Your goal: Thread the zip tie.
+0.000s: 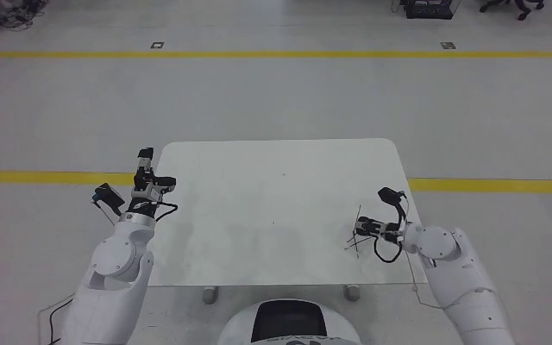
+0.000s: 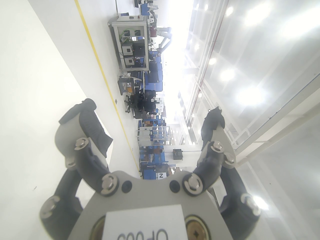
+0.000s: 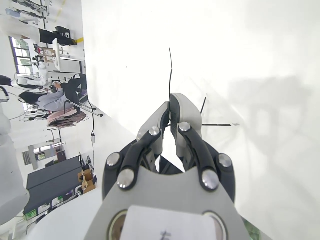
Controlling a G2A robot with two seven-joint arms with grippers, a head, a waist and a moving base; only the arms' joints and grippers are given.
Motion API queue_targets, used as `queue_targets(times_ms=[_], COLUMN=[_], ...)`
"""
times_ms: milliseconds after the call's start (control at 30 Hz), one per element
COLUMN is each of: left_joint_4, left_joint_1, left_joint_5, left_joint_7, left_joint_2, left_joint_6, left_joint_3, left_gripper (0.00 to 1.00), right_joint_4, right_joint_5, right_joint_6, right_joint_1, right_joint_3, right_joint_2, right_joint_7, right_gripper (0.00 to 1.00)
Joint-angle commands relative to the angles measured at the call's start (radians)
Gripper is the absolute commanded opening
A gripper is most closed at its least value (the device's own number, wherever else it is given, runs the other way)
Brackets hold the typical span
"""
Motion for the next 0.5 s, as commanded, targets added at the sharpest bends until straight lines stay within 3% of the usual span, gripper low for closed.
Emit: queue_targets(times_ms=[0, 467], left_joint_4=[0.0, 0.0], left_joint_1=[0.0, 0.0], left_joint_5=[0.0, 0.0], left_joint_7=[0.0, 0.0], left_joint_2=[0.0, 0.0], left_joint_6=[0.0, 0.0], left_joint_3=[0.0, 0.0], left_gripper=[1.0, 1.0], right_joint_4=[-0.007, -0.021], right_joint_5=[-0.003, -0.003], right_joint_6=[-0.012, -0.11], right_joint_1=[-0.006, -0.019], right_joint_3=[0.002, -0.01], right_joint_2=[0.003, 0.018], right_joint_7=[-0.002, -0.034], right_gripper=[0.0, 0.0])
